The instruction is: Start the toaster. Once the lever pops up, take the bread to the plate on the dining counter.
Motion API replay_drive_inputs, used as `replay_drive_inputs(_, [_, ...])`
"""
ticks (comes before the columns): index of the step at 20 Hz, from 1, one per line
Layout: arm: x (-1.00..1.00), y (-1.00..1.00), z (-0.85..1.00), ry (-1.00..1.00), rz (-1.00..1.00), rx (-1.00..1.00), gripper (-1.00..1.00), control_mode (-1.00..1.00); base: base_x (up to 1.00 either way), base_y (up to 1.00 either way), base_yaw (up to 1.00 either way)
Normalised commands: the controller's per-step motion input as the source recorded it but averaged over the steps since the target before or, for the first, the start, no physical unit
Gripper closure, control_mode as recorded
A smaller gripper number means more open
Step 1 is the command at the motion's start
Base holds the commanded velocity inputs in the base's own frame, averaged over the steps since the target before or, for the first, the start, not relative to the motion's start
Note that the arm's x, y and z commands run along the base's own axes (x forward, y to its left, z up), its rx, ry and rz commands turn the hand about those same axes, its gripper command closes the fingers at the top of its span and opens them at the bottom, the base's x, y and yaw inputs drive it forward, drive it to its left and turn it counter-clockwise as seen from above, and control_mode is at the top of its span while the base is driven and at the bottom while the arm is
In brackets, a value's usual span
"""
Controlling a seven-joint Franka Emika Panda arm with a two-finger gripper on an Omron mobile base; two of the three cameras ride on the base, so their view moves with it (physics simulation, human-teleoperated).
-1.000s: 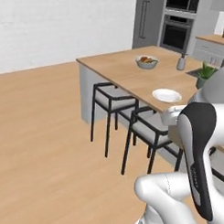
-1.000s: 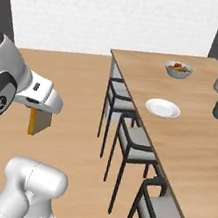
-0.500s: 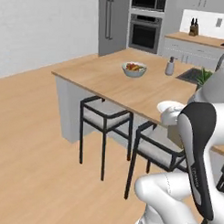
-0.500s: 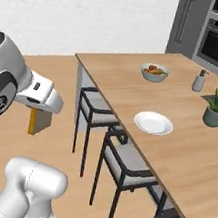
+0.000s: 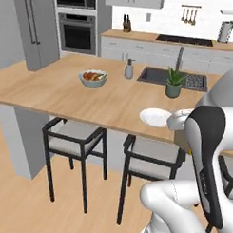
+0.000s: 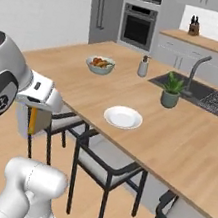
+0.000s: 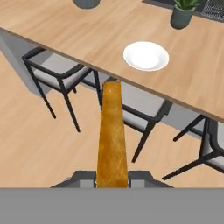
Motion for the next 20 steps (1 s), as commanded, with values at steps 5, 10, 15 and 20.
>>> replay_drive_inputs(5, [0.0, 0.0, 0.0, 0.0, 0.0, 0.0, 1.0, 1.0, 0.41, 0.54, -0.64])
replay_drive_inputs(10, [0.0, 0.0, 0.0, 0.0, 0.0, 0.0, 1.0, 1.0, 0.39, 0.66, -0.58])
replay_drive_inputs(15, [0.0, 0.0, 0.0, 0.0, 0.0, 0.0, 1.0, 1.0, 0.34, 0.57, -0.5])
replay_drive_inputs(20, [0.0, 0.0, 0.0, 0.0, 0.0, 0.0, 1.0, 1.0, 0.3, 0.05, -0.26])
